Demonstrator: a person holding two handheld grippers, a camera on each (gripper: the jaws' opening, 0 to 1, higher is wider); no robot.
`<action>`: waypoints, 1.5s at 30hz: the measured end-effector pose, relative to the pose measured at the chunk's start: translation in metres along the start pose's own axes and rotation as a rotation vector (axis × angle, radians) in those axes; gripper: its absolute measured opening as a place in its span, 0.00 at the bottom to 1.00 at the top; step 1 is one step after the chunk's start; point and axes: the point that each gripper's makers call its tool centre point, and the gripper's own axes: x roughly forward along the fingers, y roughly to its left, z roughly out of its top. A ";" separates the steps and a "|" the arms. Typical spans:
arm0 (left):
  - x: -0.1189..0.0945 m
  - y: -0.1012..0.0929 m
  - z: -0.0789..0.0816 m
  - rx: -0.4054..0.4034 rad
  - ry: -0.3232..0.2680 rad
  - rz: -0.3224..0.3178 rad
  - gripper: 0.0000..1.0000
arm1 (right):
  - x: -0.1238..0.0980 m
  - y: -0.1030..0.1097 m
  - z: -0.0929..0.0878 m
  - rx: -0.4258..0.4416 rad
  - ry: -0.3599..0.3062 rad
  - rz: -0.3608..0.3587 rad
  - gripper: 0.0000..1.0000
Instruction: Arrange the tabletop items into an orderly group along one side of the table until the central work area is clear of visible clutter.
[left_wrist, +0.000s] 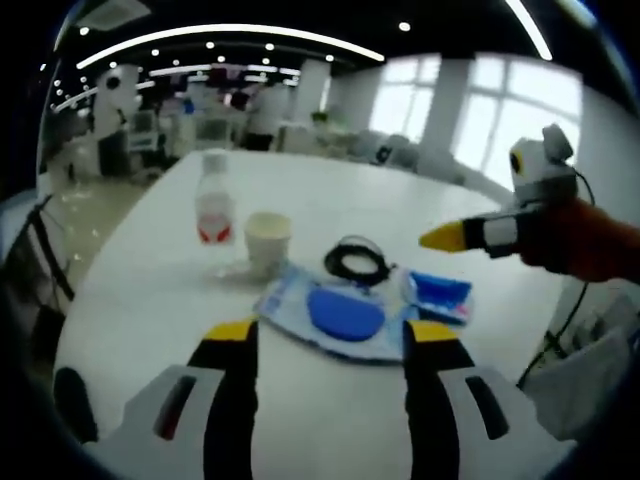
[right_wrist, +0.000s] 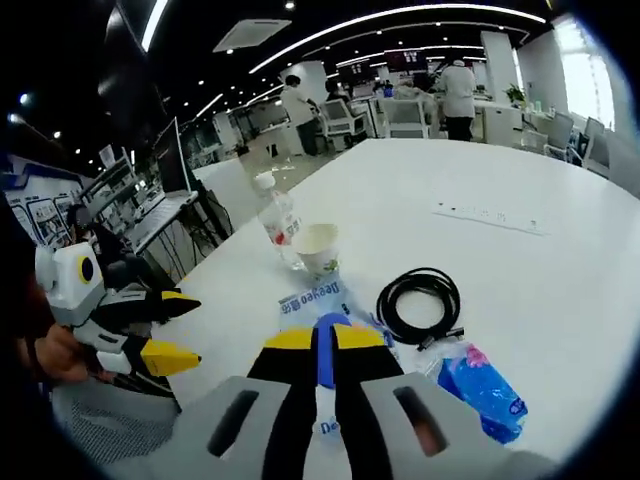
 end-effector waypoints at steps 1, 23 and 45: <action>0.000 0.000 0.001 0.003 -0.003 -0.002 0.55 | 0.005 0.000 0.005 -0.012 0.001 -0.001 0.00; -0.003 0.000 0.002 -0.054 -0.026 0.002 0.55 | 0.150 -0.016 0.051 -0.161 0.193 0.004 0.31; 0.001 0.009 0.002 -0.082 -0.038 0.010 0.51 | 0.176 -0.039 0.043 -0.043 0.272 -0.080 0.01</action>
